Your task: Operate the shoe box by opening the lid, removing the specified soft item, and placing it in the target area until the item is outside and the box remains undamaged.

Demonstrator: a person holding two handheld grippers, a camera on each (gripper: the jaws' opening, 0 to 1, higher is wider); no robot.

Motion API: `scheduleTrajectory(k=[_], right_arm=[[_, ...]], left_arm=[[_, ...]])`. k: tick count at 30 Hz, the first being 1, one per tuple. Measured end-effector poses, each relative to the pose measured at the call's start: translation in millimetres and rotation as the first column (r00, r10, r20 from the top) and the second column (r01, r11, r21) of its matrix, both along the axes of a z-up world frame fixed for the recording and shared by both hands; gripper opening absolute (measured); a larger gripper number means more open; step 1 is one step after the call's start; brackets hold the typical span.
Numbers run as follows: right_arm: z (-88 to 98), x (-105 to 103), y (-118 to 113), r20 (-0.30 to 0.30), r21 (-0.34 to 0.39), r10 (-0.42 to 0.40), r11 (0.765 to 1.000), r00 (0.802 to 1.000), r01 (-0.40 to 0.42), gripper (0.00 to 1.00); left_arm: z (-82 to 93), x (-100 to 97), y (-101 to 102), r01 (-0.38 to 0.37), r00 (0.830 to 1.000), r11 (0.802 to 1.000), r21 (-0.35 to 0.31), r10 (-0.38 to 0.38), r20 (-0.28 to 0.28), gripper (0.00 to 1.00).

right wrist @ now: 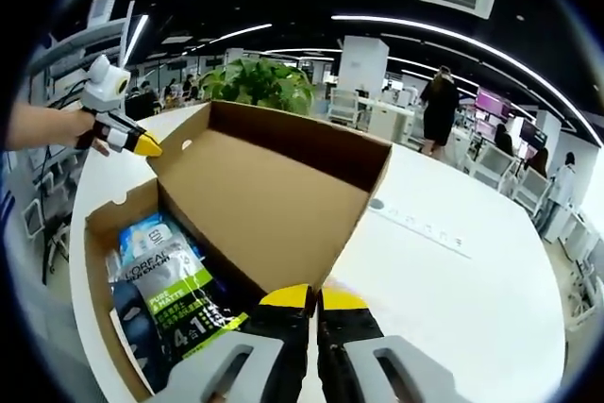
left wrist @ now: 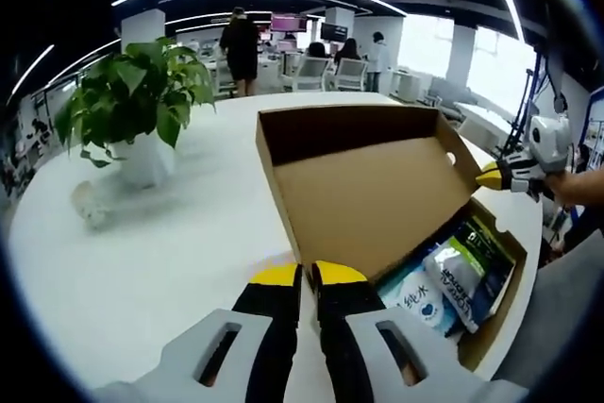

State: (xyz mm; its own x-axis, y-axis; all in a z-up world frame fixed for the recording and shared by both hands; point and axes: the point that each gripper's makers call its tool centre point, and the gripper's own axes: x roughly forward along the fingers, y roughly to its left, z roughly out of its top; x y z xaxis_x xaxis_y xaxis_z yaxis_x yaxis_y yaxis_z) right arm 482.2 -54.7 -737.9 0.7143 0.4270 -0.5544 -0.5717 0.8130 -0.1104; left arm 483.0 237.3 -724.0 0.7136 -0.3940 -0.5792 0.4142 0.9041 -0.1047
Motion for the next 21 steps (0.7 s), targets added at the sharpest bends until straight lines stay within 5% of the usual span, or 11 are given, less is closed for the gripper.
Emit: scheduleTrajectory(k=[21], right_arm=[[-3.8,7.6,0.3,-0.052,0.040,-0.029,0.999,0.998,0.031,0.00]], left_arm=[[-4.6,9.4,1.3,-0.014,1.000,1.000,0.011,0.014,-0.018,0.03]])
